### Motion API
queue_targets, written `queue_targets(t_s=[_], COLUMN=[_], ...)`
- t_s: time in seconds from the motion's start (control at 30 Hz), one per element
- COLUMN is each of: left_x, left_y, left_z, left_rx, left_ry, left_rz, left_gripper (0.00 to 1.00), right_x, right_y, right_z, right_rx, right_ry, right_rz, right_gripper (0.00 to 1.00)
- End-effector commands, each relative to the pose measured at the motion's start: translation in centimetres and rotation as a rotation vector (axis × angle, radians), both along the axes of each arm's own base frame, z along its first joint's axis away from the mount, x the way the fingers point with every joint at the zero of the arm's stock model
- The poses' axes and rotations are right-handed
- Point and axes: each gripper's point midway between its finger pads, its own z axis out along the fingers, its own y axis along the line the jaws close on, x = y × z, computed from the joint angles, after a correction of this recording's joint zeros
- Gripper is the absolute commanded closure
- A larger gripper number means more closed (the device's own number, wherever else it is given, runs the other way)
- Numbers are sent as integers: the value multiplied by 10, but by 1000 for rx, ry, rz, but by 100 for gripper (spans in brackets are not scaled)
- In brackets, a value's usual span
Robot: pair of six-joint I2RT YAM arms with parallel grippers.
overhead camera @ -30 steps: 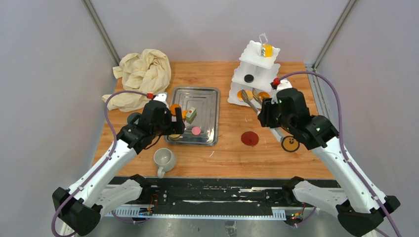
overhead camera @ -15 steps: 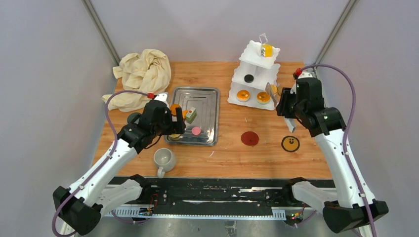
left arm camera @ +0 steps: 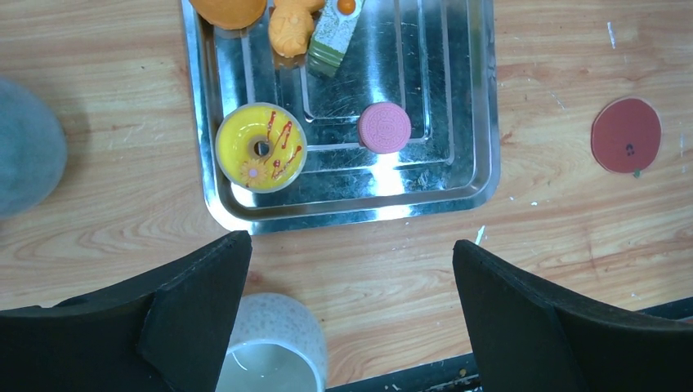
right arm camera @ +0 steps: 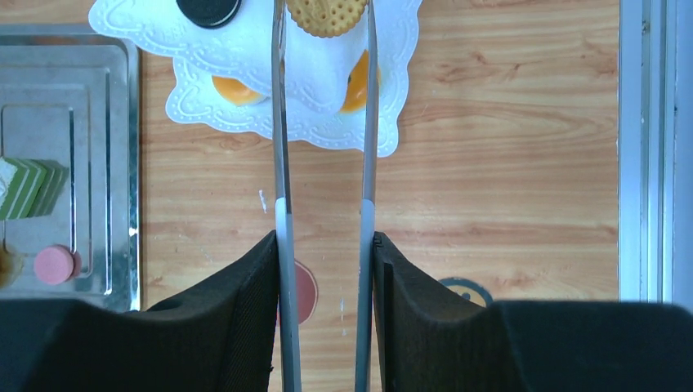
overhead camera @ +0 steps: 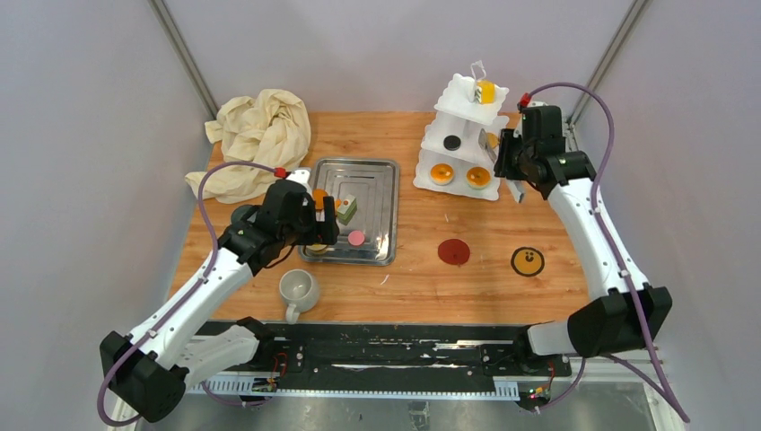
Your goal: Serve the afternoon tea
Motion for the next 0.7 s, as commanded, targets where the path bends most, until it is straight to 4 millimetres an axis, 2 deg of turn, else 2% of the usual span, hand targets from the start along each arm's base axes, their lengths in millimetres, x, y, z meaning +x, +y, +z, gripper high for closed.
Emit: queue_targets(t_s=[0.0,0.2,0.27,0.4,0.67], left_x=[10,9,8,7,5], left_y=[-4,-4,-4,-2,-1], left_z=[15,13,13,13,14], left_rx=[-7,-7,-10,-4,-12], left_ry=[-46,-40,-42,-41,-46], left_rz=[-18,-13,-14,-15,-10], left_gripper=[2,2,2,2,2], right_x=[37,65,73,86,81], right_y=[-7,-13,-15,-17,-19], right_z=[20,8,6,1,4], right_rx=[-27,-63,-77,-104,-108], right_ry=[-102,-127,-144,-134,-132], right_rz=[-11,-46,-49,-36,-29], right_gripper=[94,91,86,68,48])
